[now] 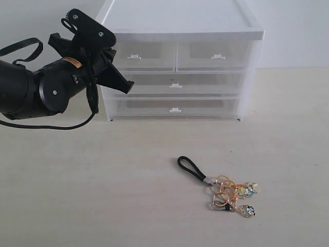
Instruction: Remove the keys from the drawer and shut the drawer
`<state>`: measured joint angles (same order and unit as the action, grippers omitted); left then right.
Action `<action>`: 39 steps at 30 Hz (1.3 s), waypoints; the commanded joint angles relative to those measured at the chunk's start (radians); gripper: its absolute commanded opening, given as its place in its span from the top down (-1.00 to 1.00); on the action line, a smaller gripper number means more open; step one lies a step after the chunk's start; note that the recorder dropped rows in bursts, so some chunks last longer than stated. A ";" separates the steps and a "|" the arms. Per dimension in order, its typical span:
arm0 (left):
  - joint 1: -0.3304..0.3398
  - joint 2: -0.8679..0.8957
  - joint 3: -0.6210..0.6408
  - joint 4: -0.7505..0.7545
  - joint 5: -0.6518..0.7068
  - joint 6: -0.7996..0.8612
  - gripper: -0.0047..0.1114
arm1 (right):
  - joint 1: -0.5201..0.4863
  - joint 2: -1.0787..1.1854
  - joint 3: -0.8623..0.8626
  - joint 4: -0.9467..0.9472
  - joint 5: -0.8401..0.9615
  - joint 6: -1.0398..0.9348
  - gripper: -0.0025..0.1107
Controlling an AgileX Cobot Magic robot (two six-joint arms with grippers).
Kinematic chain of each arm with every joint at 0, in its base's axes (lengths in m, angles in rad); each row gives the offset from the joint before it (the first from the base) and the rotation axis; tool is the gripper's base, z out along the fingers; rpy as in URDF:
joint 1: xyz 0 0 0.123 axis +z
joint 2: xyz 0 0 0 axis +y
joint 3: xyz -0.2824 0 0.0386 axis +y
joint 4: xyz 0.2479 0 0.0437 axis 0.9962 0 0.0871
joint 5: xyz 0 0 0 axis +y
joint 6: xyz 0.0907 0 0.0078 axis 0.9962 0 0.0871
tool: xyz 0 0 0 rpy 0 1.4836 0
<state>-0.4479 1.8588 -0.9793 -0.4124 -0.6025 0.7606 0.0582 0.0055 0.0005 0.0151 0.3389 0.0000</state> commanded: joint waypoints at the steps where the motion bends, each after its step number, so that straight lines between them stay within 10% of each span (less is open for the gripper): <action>1: 0.007 0.004 -0.022 -0.017 -0.055 -0.013 0.85 | -0.008 -0.006 -0.001 -0.005 -0.002 -0.005 0.96; 22: 0.007 -0.056 -0.022 -0.017 -0.016 -0.013 0.85 | -0.008 -0.006 -0.001 -0.005 0.004 -0.005 0.96; 31: 0.007 -0.558 -0.022 -0.042 0.582 -0.013 0.85 | -0.008 -0.006 -0.001 -0.005 0.004 -0.005 0.96; 39: 0.069 -0.899 0.015 -0.039 0.856 -0.056 0.85 | -0.008 -0.006 -0.001 -0.005 0.004 -0.005 0.96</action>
<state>-0.4114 1.0622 -0.9950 -0.4457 0.0887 0.7459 0.0582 0.0039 0.0005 0.0151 0.3454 0.0000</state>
